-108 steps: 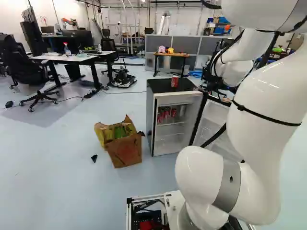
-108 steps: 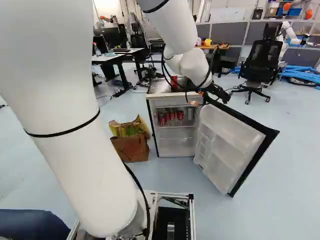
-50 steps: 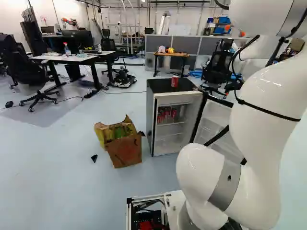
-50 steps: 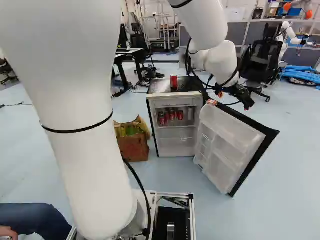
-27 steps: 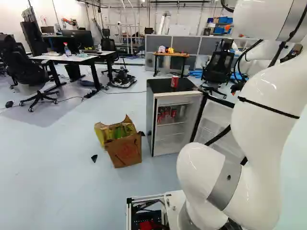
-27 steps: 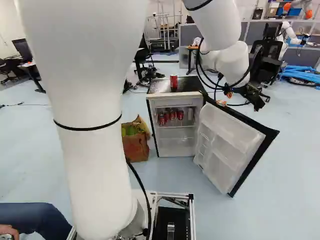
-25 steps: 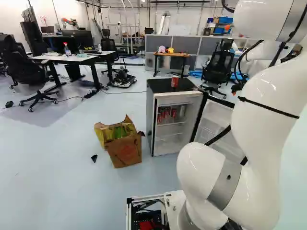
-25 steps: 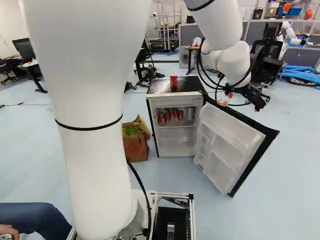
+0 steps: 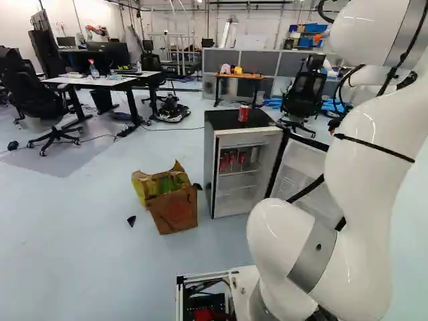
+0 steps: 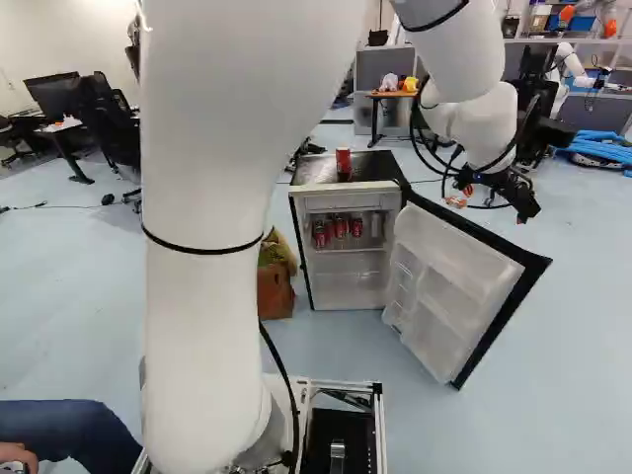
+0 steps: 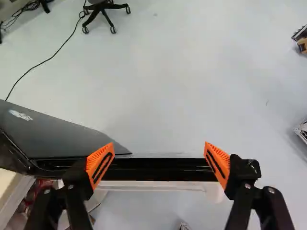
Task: Grab a drink from the fridge
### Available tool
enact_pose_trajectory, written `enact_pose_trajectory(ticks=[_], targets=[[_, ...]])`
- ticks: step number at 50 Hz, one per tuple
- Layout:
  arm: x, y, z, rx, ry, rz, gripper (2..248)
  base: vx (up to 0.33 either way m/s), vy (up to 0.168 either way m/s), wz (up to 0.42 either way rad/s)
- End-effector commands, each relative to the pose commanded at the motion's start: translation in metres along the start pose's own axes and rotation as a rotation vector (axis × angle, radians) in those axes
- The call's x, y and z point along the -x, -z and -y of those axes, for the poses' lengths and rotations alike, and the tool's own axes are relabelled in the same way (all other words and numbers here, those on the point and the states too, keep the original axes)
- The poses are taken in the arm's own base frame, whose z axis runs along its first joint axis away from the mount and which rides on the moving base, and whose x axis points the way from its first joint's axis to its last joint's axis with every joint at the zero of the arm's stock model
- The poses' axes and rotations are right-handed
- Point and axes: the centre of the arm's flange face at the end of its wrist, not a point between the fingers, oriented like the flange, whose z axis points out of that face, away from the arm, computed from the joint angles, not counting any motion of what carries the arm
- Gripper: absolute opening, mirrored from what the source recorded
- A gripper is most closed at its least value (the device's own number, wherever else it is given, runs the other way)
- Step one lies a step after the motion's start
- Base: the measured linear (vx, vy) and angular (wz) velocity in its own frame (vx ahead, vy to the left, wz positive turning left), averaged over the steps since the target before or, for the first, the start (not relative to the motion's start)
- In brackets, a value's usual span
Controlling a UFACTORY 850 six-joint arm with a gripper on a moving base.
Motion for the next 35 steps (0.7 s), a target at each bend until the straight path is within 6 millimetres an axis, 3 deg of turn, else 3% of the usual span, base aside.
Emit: enact_pose_trajectory(ticks=[35], targets=[[-0.042,-0.048,-0.002,0.000,-0.006,0.064,247,0.000,0.000,0.000]])
